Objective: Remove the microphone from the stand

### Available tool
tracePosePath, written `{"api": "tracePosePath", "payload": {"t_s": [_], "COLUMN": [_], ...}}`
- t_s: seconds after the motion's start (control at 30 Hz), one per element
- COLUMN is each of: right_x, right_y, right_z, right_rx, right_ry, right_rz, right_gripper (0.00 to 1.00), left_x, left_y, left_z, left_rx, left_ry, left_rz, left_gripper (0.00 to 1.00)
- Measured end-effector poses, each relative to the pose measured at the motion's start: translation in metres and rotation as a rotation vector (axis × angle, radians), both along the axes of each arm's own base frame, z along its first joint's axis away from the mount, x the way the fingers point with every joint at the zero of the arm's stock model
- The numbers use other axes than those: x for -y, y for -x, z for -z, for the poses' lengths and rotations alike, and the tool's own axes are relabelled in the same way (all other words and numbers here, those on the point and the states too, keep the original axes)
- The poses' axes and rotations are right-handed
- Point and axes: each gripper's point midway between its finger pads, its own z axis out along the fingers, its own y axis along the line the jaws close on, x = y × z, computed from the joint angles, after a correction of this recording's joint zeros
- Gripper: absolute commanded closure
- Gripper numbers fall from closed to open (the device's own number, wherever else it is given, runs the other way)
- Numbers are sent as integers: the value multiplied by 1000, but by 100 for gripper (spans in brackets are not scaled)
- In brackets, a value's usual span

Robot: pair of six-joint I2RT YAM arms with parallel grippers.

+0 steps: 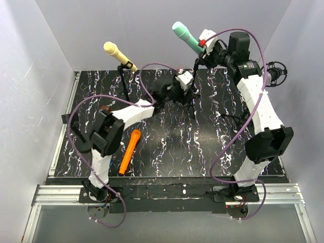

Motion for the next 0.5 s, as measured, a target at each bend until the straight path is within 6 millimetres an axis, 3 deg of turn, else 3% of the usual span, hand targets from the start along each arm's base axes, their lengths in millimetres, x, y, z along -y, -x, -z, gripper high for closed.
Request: {"api": "tracePosePath", "payload": {"t_s": [0.13,0.23,0.3,0.5], "right_x": [1,1,1,0], "right_y": [0,1,2,2], "right_z": [0,1,1,1], "right_rx": [-1,-2,-2,-2], "right_ry": [2,2,2,3], "right_rz": [5,5,5,5], "right_gripper": [50,51,52,52], "left_x": [25,35,40,47], "left_y": [-22,-35,-43,-56], "left_z": [49,63,61,31], "left_rx": [-35,-31,-18,36], "left_ry": [-11,0,16,92], "left_rz": [-82,-145,-180,-222], "left_gripper": [46,48,49,56]}}
